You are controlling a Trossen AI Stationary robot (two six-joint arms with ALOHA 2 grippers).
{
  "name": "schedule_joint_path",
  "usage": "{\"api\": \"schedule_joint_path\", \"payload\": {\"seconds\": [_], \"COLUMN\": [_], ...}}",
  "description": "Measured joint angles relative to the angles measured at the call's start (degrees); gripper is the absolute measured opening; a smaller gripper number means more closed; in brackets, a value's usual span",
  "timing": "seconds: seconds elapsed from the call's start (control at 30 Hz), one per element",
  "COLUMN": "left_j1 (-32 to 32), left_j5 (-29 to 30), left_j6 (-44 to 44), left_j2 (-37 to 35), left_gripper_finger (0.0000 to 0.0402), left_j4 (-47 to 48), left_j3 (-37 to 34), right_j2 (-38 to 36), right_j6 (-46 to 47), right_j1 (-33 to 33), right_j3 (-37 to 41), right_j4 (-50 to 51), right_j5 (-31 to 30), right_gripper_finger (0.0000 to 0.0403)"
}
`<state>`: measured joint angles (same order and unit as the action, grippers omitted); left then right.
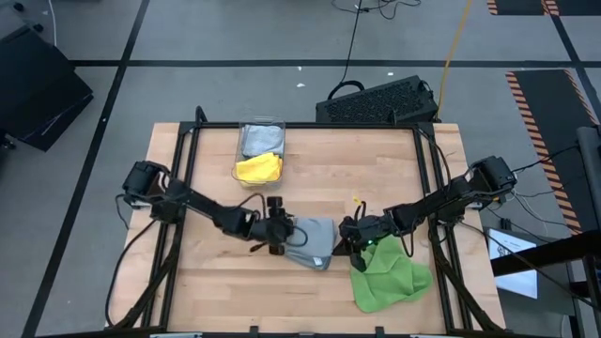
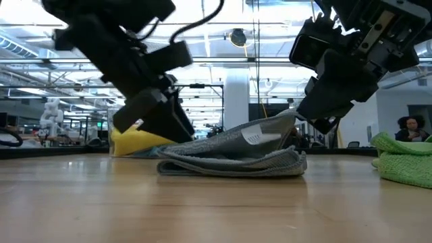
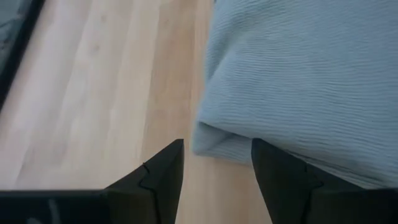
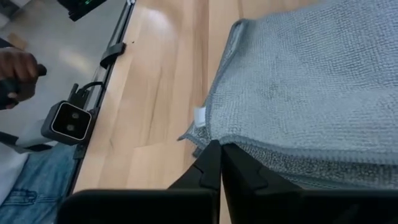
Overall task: Fold microfiber towels
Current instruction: Fold the gray towel on the table
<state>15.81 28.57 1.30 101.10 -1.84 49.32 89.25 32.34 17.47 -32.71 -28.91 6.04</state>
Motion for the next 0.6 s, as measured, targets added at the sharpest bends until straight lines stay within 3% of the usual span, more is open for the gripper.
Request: {"api": "schedule_joint_path", "payload": {"seconds": [0.17, 0.33, 0.43, 0.6], "left_j1": [-6.7, -9.5, -10.1, -10.4], "left_j5": [-11.7, -15.0, -19.2, -19.3], "left_j6": [4.0, 9.8, 11.7, 11.9], "left_j2": [0.5, 1.4, 1.9, 2.9], "left_gripper_finger": [0.0191, 0.0175, 0.0138, 0.0029], "left_j4": [-0.5, -4.3, -6.3, -7.5], "left_j3": [0.0, -0.1, 0.0, 0.0], "right_j2": [0.0, 0.0, 0.0, 0.0], "right_j6": [0.0, -0.1, -0.1, 0.0], "right_j1": [0.0, 0.0, 0.0, 0.0], "right_j3": [0.0, 0.0, 0.0, 0.0], "right_j4": [0.0, 0.2, 0.5, 0.3], "right_j5": [0.0, 0.0, 0.0, 0.0], "right_gripper_finger": [0.0000, 0.0000, 0.0000, 0.0000]}}
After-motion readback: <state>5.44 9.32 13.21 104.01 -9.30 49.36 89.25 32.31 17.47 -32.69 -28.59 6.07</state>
